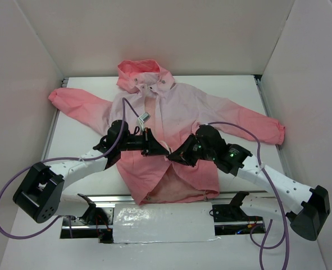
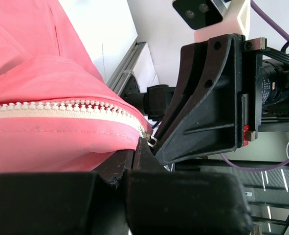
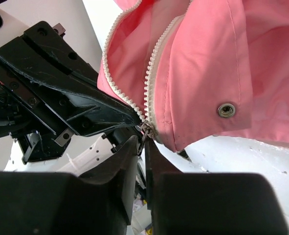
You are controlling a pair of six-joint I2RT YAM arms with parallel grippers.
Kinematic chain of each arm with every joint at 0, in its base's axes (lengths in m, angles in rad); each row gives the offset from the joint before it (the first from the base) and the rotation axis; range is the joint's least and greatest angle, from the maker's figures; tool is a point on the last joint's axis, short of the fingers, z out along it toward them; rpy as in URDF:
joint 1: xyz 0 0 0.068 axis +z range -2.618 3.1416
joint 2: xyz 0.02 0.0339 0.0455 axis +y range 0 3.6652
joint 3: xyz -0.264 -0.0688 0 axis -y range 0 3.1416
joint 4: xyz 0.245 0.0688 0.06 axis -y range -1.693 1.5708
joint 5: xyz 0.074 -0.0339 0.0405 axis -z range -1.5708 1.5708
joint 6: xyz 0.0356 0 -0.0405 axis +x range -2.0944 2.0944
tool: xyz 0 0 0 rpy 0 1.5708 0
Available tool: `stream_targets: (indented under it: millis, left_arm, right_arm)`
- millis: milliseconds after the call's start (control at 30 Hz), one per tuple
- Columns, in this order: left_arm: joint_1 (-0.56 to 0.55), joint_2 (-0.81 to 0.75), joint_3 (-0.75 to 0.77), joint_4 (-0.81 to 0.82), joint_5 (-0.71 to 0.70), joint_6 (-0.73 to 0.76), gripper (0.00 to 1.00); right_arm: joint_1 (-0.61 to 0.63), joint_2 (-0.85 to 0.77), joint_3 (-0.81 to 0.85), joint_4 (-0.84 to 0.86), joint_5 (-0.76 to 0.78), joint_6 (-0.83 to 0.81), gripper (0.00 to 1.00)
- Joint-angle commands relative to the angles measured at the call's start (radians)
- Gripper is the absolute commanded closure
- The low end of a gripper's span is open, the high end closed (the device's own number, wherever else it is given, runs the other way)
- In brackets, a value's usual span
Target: Zip up the jacket
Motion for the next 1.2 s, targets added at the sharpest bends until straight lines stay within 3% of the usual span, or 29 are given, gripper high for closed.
stream_targets:
  millis: [0, 133, 800, 1167]
  left_arm:
    - [-0.005, -0.028, 0.011, 0.061, 0.017, 0.013, 1.0]
    - [-0.005, -0.035, 0.011, 0.055, 0.015, 0.017, 1.0]
    - [-0.045, -0.064, 0.04, -0.111, -0.02, 0.095, 1.0]
    - [-0.056, -0.133, -0.08, 0.111, -0.041, -0.039, 1.0]
  right_arm:
    - [0.007, -0.027, -0.017, 0.038, 0.024, 0.006, 0.85]
    - [0.005, -0.025, -0.022, 0.041, 0.024, 0.006, 1.0]
    - [-0.055, -0.05, -0.011, 0.222, 0.027, -0.079, 1.0]
    - [-0.127, 0.039, -0.031, 0.152, -0.1, -0.077, 1.0]
